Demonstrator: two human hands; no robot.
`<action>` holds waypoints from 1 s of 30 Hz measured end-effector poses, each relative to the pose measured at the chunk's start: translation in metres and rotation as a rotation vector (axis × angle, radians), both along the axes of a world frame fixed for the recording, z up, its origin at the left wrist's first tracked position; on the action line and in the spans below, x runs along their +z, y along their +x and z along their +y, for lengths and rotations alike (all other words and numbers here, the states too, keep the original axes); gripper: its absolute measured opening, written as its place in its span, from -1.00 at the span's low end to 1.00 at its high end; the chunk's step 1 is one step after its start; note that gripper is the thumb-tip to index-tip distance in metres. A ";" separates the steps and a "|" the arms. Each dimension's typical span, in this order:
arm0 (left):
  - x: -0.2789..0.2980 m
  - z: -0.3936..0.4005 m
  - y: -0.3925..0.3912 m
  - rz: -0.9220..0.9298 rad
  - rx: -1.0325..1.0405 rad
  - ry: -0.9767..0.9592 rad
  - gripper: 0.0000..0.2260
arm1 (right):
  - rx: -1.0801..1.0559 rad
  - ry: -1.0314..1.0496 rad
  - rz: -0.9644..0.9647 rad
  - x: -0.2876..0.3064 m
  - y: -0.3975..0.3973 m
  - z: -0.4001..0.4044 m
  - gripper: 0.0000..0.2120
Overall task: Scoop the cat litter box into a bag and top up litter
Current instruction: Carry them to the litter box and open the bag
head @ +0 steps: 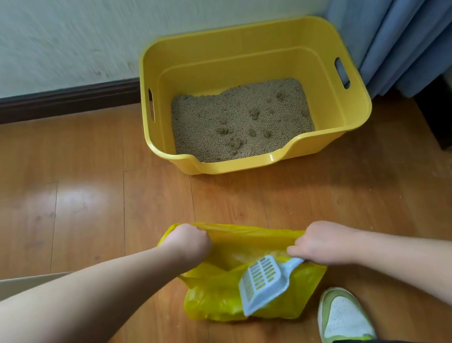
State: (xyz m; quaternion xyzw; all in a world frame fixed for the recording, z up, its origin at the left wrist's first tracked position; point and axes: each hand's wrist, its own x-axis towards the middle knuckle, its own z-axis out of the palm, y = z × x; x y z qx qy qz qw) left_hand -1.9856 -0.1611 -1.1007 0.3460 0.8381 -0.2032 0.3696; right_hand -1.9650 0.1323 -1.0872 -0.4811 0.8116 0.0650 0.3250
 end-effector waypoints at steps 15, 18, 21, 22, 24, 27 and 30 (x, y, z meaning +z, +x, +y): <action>0.021 -0.022 -0.025 0.404 -0.238 0.217 -0.08 | -0.001 -0.007 0.251 0.016 -0.031 -0.003 -0.65; 0.020 -0.027 -0.024 0.379 -0.181 0.095 0.01 | 0.017 0.104 0.231 0.017 -0.032 -0.006 -0.75; 0.015 -0.029 -0.026 0.339 -0.139 0.059 0.01 | 0.048 0.192 0.264 0.019 -0.033 -0.013 -0.77; 0.013 -0.028 -0.027 0.316 -0.127 0.042 0.01 | 0.059 0.213 0.290 0.020 -0.035 -0.015 -0.74; 0.011 -0.025 -0.031 0.277 -0.105 0.021 -0.01 | 0.083 0.274 0.321 0.022 -0.041 -0.016 -0.69; 0.011 -0.020 -0.042 0.285 -0.077 0.030 -0.03 | 0.072 0.316 0.363 0.026 -0.057 -0.016 -0.69; 0.012 -0.015 -0.049 0.300 -0.058 0.039 -0.04 | 0.050 0.385 0.402 0.026 -0.070 -0.014 -0.70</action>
